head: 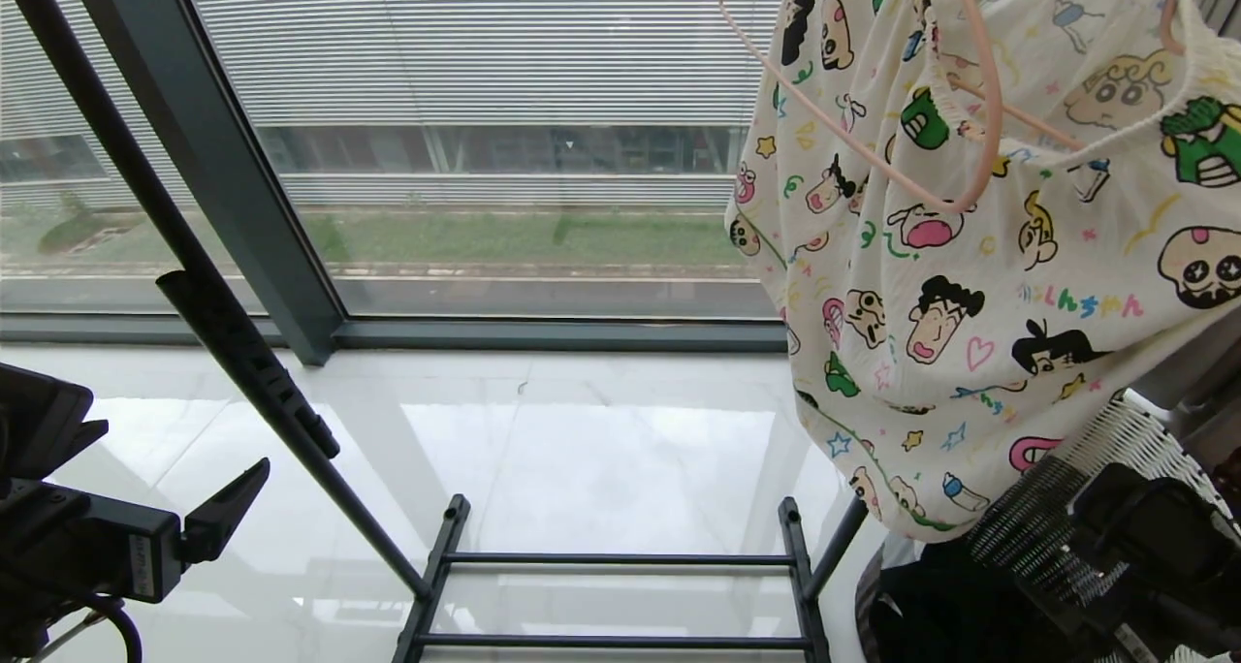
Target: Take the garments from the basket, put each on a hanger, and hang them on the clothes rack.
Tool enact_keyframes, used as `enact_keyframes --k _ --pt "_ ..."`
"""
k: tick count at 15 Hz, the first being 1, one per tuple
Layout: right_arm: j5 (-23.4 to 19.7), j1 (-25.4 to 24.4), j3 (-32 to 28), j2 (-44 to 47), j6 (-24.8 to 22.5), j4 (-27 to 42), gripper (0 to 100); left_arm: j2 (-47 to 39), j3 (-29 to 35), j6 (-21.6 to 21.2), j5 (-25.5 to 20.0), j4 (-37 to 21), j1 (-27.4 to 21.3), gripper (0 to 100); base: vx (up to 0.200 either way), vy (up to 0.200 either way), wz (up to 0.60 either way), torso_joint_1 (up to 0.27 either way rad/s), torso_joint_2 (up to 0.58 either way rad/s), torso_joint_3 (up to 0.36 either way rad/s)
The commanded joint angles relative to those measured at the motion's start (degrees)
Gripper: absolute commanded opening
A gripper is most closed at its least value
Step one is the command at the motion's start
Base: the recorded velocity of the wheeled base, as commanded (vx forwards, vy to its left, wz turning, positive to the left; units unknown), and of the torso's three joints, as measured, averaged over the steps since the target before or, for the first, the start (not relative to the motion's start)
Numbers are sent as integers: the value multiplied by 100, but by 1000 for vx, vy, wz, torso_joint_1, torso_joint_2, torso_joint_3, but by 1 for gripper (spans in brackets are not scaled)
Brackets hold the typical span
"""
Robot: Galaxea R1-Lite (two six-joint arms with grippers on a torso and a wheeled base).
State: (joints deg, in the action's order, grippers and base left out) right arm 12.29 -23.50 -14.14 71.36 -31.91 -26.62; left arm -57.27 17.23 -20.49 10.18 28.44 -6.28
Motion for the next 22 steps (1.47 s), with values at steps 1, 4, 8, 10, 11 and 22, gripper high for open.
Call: enact_keyframes --k 1,4,8,10,11,22 --pt "-121 -137 43 1152 -131 -53 100 -38 0 1 2 4 -5 100 0 0 0 0 0 0" --pt "-121 -146 140 2268 -122 -976 100 -38 0 1 2 4 4 100 0 0 0 0 0 0" --pt "-148 -146 166 3059 -87 -1671 100 -47 -17 10 10 4 4 100 0 0 0 0 0 0" --pt "-332 -146 157 3085 -52 -1662 100 -74 -70 10 10 4 4 100 0 0 0 0 0 0" --pt "-359 -137 175 3112 -52 -1662 100 -82 -79 10 10 4 4 100 0 0 0 0 0 0" --pt "-376 -462 148 3411 -78 -1785 100 -91 -105 10 10 4 4 100 0 0 0 0 0 0"
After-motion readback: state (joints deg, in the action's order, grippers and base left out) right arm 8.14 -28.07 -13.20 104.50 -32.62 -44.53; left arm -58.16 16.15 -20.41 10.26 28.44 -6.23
